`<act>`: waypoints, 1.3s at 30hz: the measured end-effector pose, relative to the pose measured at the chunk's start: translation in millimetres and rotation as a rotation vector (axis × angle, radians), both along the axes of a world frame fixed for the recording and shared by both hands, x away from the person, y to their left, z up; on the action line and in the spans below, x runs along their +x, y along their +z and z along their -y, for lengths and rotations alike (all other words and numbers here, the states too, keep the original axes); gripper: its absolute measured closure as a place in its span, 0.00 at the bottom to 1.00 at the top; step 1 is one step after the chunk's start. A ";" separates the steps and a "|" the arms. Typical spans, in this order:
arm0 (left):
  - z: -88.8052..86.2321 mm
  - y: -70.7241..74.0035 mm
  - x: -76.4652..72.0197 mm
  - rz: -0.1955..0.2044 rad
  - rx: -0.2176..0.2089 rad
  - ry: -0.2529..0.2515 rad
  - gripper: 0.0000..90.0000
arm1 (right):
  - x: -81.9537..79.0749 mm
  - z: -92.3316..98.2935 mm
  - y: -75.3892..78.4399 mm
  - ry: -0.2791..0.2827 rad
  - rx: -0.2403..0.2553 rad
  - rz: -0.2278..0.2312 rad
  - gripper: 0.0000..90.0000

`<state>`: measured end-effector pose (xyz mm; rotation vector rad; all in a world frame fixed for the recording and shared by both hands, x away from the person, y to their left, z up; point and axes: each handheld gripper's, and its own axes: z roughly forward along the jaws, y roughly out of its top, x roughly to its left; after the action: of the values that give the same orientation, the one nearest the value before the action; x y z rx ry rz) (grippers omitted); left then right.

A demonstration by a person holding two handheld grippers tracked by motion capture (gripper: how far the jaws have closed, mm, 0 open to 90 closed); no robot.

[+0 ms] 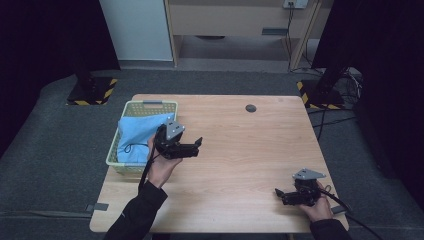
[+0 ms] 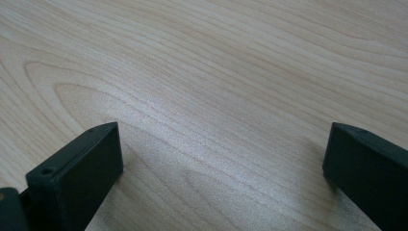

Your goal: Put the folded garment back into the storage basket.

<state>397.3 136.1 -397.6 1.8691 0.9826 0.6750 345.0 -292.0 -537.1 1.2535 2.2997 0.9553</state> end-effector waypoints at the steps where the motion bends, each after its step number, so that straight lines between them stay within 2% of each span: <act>1: 2.2 -1.0 -0.5 -0.002 0.004 -0.006 0.08 | 0.0 0.0 0.0 0.000 0.000 0.001 0.00; 8: 17.2 -8.1 -4.5 -0.014 0.033 -0.044 0.08 | -0.1 0.1 -0.1 0.000 0.000 0.001 0.00; 26: 46.6 -26.8 -14.8 -0.041 0.063 -0.137 0.08 | -0.2 0.4 -0.1 0.003 0.000 0.001 0.00; 33: 51.6 -31.8 -18.5 -0.048 0.055 -0.157 0.08 | -0.2 0.5 -0.1 0.003 0.000 0.001 0.00; 39: 54.7 -38.7 -23.2 -0.065 0.022 -0.185 0.08 | -0.2 0.5 -0.1 0.003 0.000 0.001 0.00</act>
<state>374.1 81.5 -436.4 1.9832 0.8331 0.5202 344.8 -292.5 -537.1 1.2492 2.3012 0.9569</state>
